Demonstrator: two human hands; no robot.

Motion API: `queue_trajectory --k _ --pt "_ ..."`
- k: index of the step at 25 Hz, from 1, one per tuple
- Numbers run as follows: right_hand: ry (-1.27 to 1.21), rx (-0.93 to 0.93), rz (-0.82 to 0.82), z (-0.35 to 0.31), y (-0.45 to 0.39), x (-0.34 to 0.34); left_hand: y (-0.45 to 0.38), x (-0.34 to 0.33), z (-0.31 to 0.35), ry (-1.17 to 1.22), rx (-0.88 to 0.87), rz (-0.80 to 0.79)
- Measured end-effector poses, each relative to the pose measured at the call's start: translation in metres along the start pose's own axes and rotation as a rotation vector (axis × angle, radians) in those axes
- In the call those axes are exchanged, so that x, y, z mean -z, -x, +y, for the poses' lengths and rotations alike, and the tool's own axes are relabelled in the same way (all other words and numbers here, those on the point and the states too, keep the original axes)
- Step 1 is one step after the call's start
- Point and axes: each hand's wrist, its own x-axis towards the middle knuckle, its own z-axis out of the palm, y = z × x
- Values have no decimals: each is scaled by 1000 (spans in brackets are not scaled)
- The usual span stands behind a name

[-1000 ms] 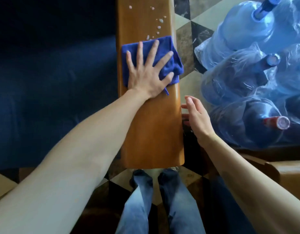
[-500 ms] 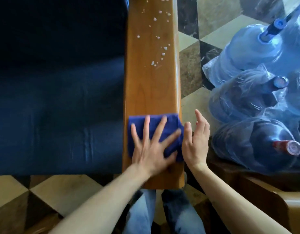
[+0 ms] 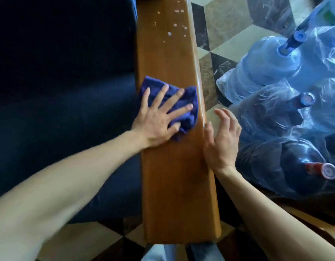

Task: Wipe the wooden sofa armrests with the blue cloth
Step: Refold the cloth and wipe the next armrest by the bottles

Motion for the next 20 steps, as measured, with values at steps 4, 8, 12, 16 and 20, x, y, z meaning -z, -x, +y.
queue_trajectory --k 4,8,12,16,20 --pt "60 -31 -113 -46 -72 -24 141 -13 55 -5 -364 -83" --pt "-55 -180 44 -70 -106 -40 38 -9 33 85 -202 1" --pt "195 12 -30 -61 -79 -49 -163 21 -64 115 146 58" --pt "418 100 -251 -37 -74 -54 -173 11 -104 84 473 221" --pt "369 129 -174 -34 -65 -56 -59 3 -29 63 471 173"
